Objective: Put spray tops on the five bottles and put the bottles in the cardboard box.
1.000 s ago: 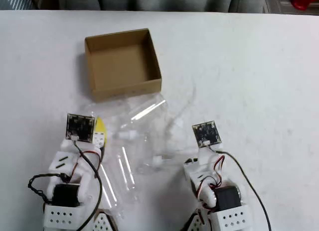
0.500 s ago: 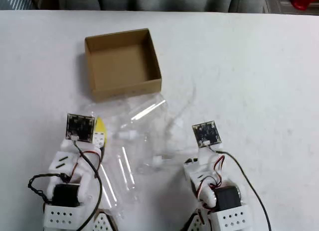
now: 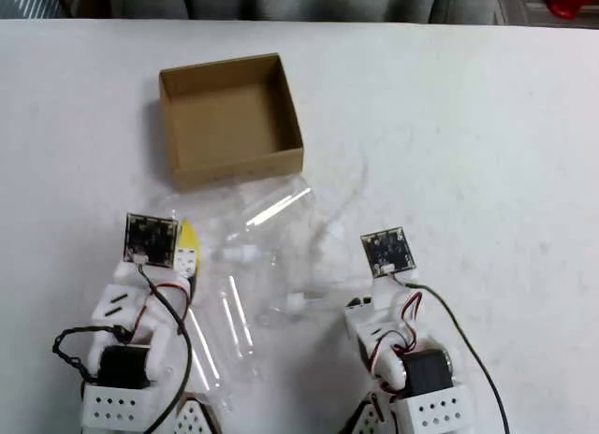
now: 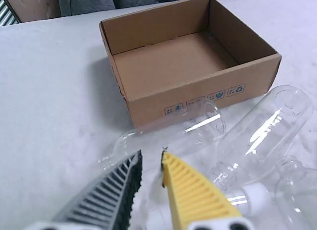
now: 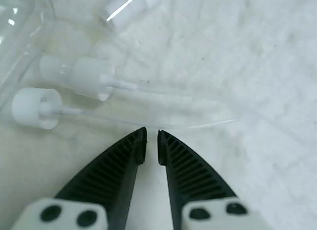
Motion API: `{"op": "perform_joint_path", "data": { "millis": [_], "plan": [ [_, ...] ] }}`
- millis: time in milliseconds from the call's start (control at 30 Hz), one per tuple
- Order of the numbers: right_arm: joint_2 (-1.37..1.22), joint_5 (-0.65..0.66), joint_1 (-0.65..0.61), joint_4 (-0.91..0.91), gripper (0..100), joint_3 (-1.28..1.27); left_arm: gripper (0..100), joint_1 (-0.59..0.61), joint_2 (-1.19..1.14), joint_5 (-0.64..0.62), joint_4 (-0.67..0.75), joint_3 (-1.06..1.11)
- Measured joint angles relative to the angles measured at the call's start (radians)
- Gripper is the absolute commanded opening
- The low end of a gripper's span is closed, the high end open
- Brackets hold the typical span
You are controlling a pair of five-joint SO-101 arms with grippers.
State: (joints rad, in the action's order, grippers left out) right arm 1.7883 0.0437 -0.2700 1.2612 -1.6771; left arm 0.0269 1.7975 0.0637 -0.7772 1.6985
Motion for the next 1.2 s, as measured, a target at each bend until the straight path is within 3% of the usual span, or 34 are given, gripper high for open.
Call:
{"op": "perform_joint_path", "data": {
  "millis": [1200],
  "plan": [
    [0.000,0.000,0.000,0.000,1.7,0.000,8,0.000,0.000,0.000,0.032,0.000]
  ]
}}
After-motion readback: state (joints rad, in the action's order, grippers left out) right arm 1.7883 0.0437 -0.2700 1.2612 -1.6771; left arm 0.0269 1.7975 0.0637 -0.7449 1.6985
